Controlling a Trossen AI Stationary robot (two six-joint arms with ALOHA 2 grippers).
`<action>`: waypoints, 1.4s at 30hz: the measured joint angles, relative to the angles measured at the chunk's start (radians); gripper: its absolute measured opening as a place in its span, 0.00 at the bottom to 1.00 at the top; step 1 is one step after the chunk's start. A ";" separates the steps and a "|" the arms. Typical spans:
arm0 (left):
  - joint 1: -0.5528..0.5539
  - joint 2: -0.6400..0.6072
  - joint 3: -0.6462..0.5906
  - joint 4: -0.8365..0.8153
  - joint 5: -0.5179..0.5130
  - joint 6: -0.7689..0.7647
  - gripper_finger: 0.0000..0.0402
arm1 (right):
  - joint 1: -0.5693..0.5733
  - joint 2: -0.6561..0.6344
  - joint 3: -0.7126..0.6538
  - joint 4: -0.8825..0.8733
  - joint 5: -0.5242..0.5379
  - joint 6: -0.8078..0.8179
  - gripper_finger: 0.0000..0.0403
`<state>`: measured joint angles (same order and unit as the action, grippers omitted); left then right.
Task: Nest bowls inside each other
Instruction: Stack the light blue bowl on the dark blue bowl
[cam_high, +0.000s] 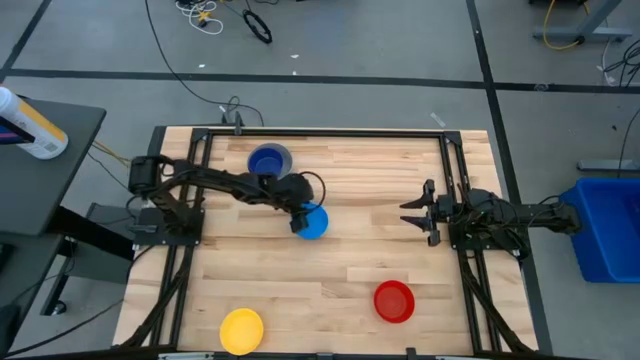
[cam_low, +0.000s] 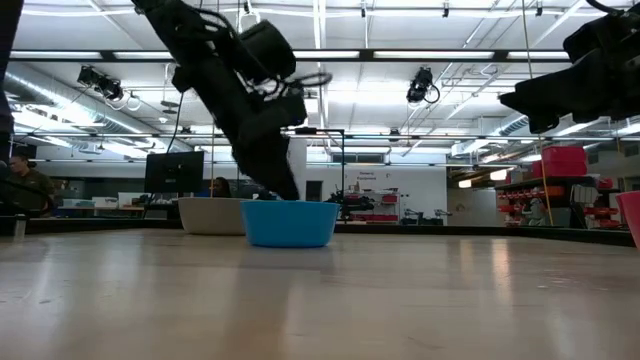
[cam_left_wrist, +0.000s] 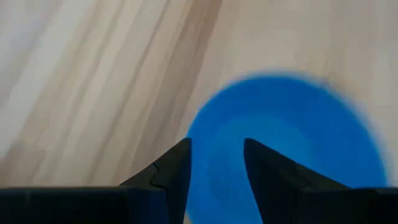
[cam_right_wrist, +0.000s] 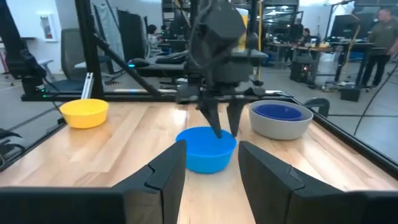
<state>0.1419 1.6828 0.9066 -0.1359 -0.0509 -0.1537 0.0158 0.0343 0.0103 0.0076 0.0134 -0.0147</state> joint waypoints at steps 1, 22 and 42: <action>0.006 0.015 -0.001 -0.004 0.000 -0.004 0.39 | 0.000 0.003 0.000 0.000 0.000 0.000 0.38; 0.009 0.041 0.000 0.053 -0.005 0.040 0.03 | 0.000 0.066 0.001 0.001 0.001 0.000 0.38; 0.093 0.044 0.105 -0.086 -0.022 0.114 0.50 | 0.000 0.066 0.001 0.001 0.001 0.008 0.40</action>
<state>0.2353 1.7268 1.0119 -0.2222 -0.0732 -0.0393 0.0156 0.1001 0.0113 0.0090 0.0139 -0.0071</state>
